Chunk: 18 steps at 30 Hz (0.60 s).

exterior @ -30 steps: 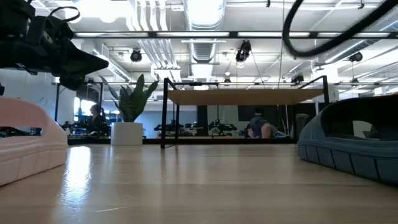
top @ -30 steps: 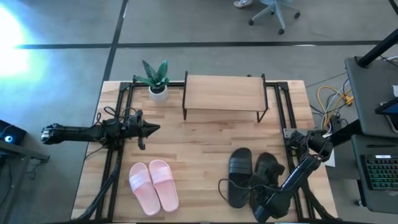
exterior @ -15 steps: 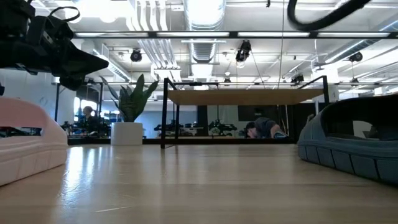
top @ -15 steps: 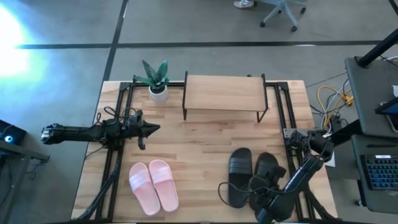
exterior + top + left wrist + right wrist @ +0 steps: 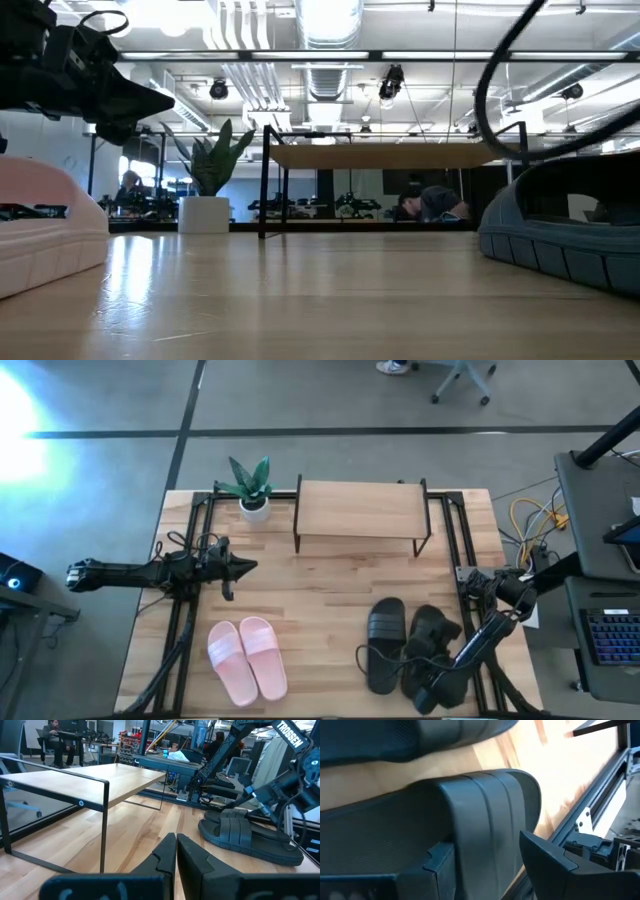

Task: Pick and place slides into the shelf
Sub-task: Put the right black slipper on the shelf

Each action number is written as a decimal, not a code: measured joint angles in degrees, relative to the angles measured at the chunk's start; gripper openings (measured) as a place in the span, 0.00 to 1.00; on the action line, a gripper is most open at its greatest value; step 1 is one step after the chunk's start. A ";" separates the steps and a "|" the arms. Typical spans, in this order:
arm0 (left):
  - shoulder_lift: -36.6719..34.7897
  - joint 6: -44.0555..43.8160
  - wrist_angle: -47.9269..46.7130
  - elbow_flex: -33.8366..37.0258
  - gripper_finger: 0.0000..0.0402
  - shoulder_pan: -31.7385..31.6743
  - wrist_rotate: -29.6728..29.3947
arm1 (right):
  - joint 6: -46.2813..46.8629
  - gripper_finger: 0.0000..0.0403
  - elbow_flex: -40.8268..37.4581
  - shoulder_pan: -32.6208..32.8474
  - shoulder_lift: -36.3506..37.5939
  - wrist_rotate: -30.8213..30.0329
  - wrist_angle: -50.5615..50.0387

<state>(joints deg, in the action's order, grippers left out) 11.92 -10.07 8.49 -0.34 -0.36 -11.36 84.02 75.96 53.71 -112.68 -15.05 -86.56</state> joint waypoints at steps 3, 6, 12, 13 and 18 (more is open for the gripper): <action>0.01 0.00 0.00 0.00 0.00 0.00 0.00 | -0.33 0.48 -1.75 -0.15 0.00 0.02 -0.31; 0.04 0.00 -0.02 0.00 0.00 0.00 -0.02 | -0.34 0.47 -2.72 -0.15 0.00 0.02 -0.39; 0.04 -0.01 -0.01 0.00 0.00 0.00 0.00 | 0.24 0.36 -4.05 -0.15 0.00 0.02 -0.41; 0.04 -0.01 -0.02 0.00 0.00 0.00 0.00 | 0.85 0.32 -4.26 -0.13 0.00 0.02 -0.42; 0.02 -0.02 0.00 0.00 0.00 0.00 0.00 | 4.80 0.17 -4.91 -0.11 0.00 -0.13 -1.82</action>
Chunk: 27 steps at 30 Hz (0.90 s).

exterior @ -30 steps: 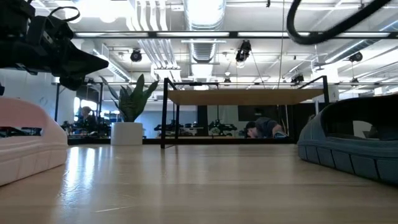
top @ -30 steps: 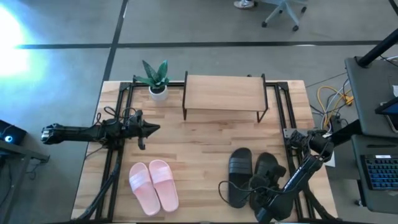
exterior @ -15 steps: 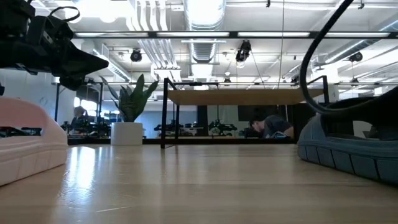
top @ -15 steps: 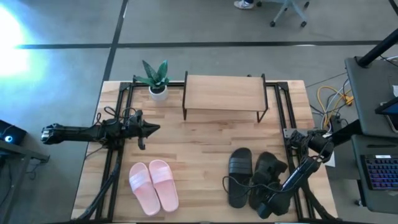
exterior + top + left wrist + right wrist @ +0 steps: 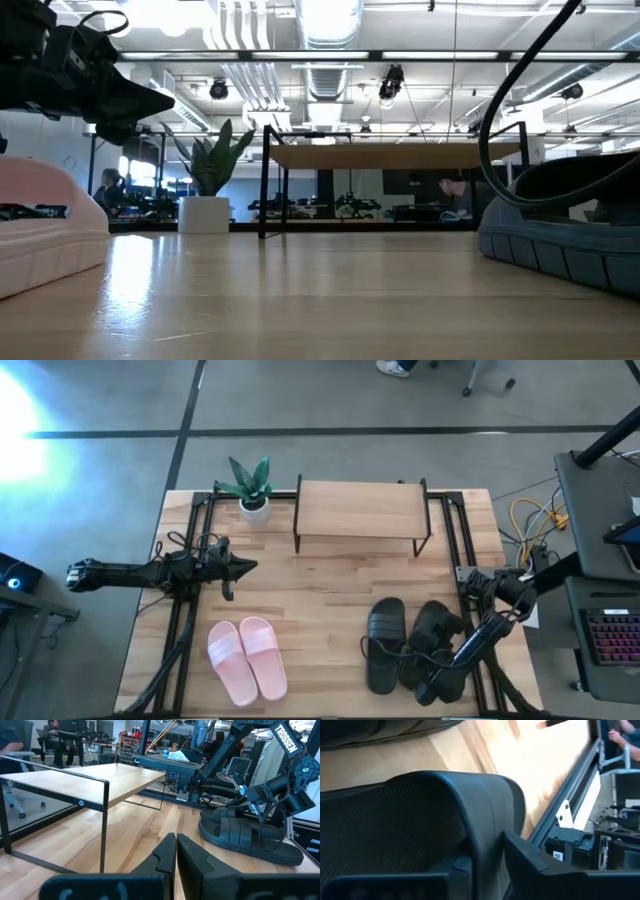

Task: Pick and place slides into the shelf
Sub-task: Put the right black slipper on the shelf

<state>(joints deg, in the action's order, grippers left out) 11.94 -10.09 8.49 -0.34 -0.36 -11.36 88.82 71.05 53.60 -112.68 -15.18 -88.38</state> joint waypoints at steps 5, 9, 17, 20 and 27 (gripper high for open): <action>0.01 0.02 -0.01 0.00 0.00 0.00 0.00 | -0.19 0.04 1.69 -0.02 0.00 0.10 -0.34; 0.02 0.01 -0.02 0.00 0.00 0.00 -0.01 | -0.71 0.04 6.22 0.01 0.45 -2.42 -1.35; 0.02 0.02 0.01 0.00 0.00 -0.01 -0.01 | -9.79 0.03 19.13 -0.44 3.82 -20.89 -1.42; 0.00 0.02 0.00 0.00 0.00 0.00 0.00 | -17.18 0.03 23.93 -2.16 4.28 -28.25 -1.46; -0.02 0.00 -0.04 0.00 0.00 0.00 0.00 | -37.12 0.03 29.42 -11.49 4.28 -41.58 -1.62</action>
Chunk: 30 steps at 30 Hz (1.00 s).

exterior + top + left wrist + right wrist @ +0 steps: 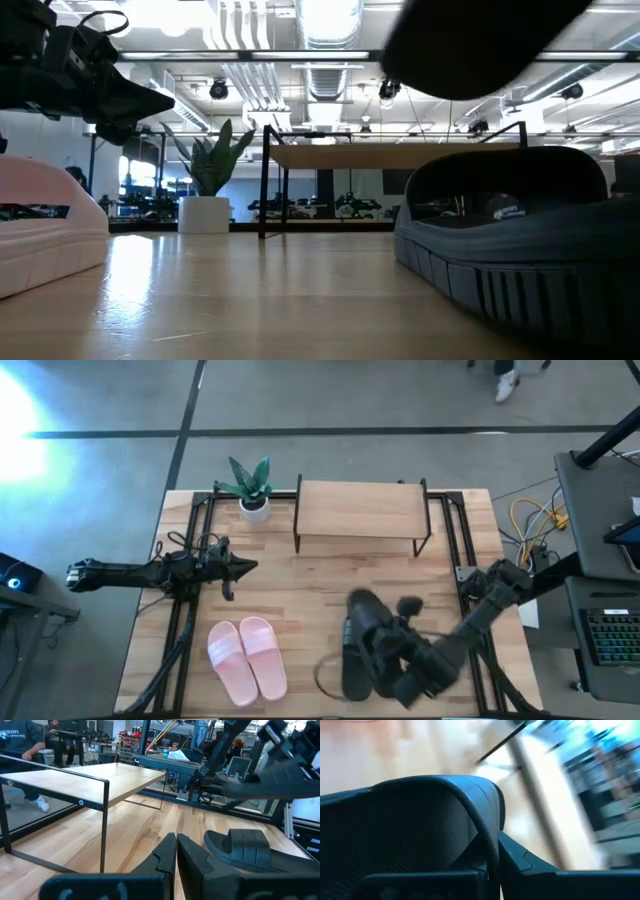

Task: Pick and place slides into the shelf
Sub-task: Put the right black slipper on the shelf

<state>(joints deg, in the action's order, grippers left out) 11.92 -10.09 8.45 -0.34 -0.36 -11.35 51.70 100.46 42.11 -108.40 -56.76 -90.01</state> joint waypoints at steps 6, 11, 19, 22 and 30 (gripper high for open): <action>0.01 0.02 0.04 0.00 0.00 -0.01 -0.02 | -12.13 0.03 1.93 -10.89 0.00 -6.67 -0.03; 0.04 0.02 0.04 0.00 0.00 -0.02 -0.02 | -21.52 0.03 2.11 -19.59 1.52 -10.39 0.19; 0.04 0.00 0.05 0.00 0.00 -0.02 -0.02 | -31.95 0.03 -4.45 -32.95 13.20 -9.38 0.69; 0.03 0.01 0.05 0.00 0.00 0.00 -0.01 | -41.74 0.03 -6.84 -36.92 17.77 -8.94 6.34; -0.03 0.02 0.06 0.00 0.00 -0.01 -0.01 | -80.22 0.03 -18.40 -48.62 24.61 1.95 40.70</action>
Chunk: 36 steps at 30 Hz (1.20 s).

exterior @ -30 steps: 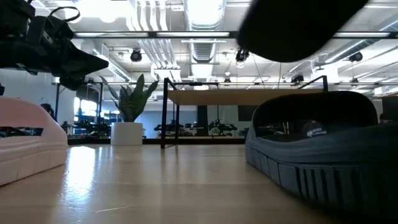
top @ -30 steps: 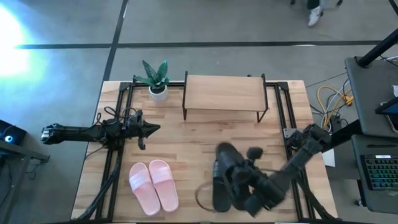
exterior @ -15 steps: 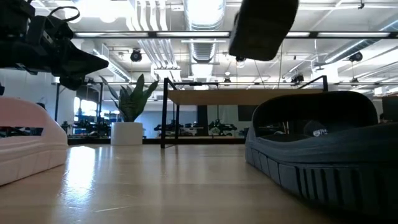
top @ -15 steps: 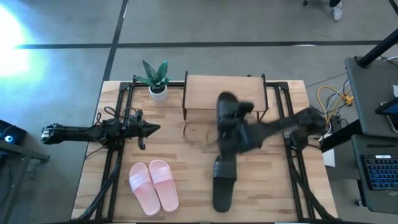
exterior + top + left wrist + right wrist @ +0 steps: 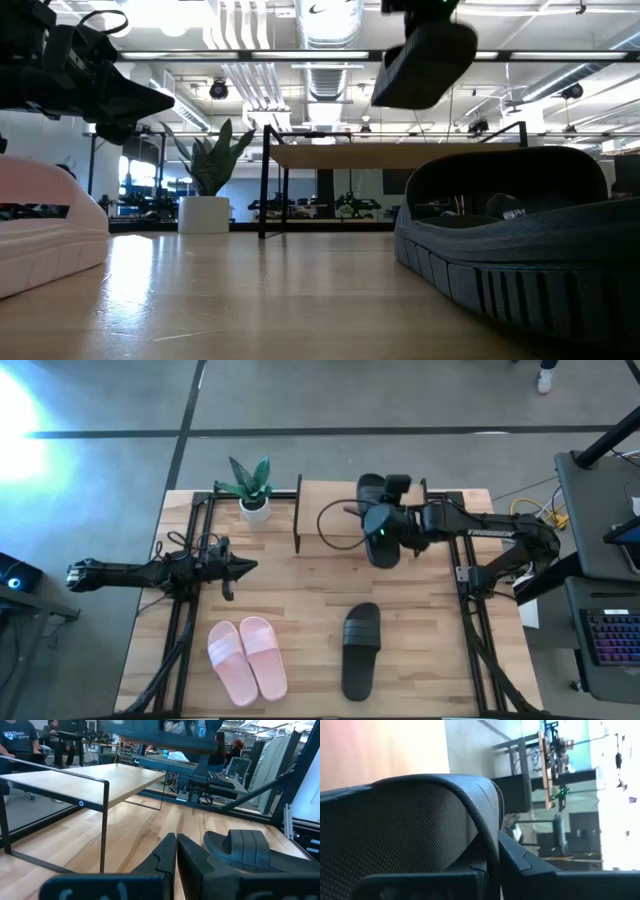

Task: Pick and place slides into the shelf
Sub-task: Put the right black slipper on the shelf

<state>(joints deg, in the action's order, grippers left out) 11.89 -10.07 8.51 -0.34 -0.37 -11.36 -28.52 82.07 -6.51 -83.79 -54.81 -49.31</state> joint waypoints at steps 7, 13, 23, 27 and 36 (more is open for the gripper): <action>0.07 0.00 -0.04 0.00 0.00 -0.01 0.01 | -3.27 0.03 -4.89 -11.45 0.08 4.29 6.75; 0.05 0.00 -0.02 0.00 0.00 -0.01 0.01 | -8.21 0.03 -8.90 -13.69 0.07 8.71 11.93; 0.07 -0.01 -0.05 0.00 0.00 -0.01 0.01 | -16.11 0.03 -14.83 -14.07 0.07 8.30 23.27; 0.07 0.00 -0.04 0.00 0.00 0.01 -0.01 | -17.02 0.03 -15.72 -14.48 0.07 8.47 26.26; -0.01 0.00 -0.03 0.00 0.00 0.00 -0.01 | -13.50 0.03 -19.07 -17.03 -0.04 8.27 26.01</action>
<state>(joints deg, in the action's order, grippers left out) 11.88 -10.07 8.48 -0.34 -0.37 -11.37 -42.02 62.99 -23.54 -83.83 -46.54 -23.30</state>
